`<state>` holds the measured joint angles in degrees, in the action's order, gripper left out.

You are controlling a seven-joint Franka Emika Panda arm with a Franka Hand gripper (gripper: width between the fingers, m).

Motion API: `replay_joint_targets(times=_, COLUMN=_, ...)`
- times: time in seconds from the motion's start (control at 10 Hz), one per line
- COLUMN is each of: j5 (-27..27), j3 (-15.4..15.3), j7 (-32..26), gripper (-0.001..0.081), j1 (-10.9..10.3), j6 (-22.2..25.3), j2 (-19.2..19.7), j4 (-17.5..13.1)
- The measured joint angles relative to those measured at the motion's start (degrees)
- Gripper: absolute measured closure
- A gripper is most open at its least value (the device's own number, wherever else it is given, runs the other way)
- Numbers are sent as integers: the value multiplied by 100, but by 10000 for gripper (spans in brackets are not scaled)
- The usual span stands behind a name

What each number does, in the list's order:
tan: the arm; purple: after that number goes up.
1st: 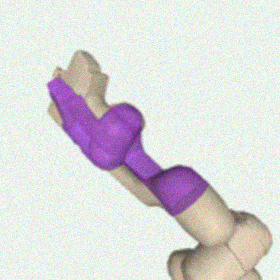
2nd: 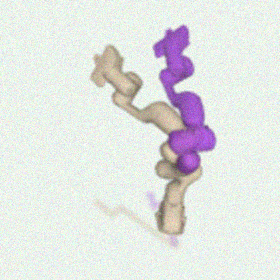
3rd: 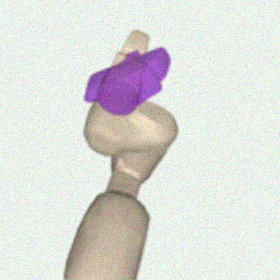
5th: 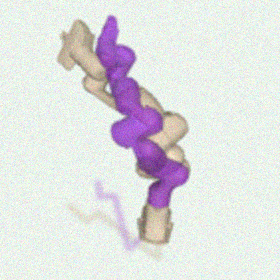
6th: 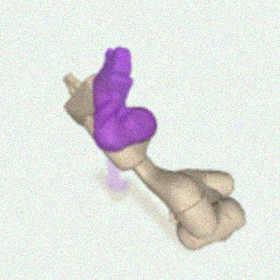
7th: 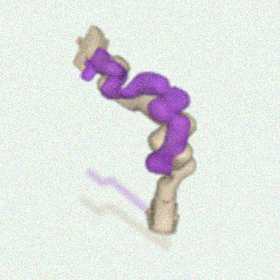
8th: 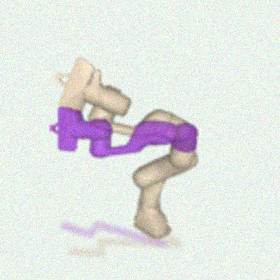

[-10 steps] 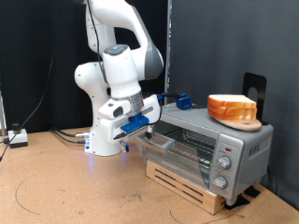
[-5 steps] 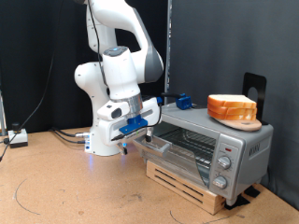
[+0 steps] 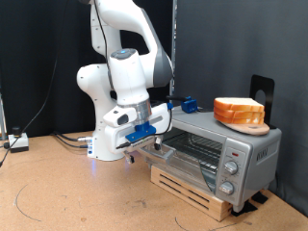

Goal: Make a piece of toast with the oven

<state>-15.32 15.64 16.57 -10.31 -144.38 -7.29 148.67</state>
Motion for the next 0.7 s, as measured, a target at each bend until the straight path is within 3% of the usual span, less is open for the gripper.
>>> replay_joint_targets(times=0.5, j5=26, j3=26, j7=15, gripper=2, j1=13, j6=-201, j2=534, j4=-333)
replay_joint_targets(times=0.7, j5=267, j3=55, j7=17, gripper=2, j1=78, j6=-320, j2=722, j4=-368)
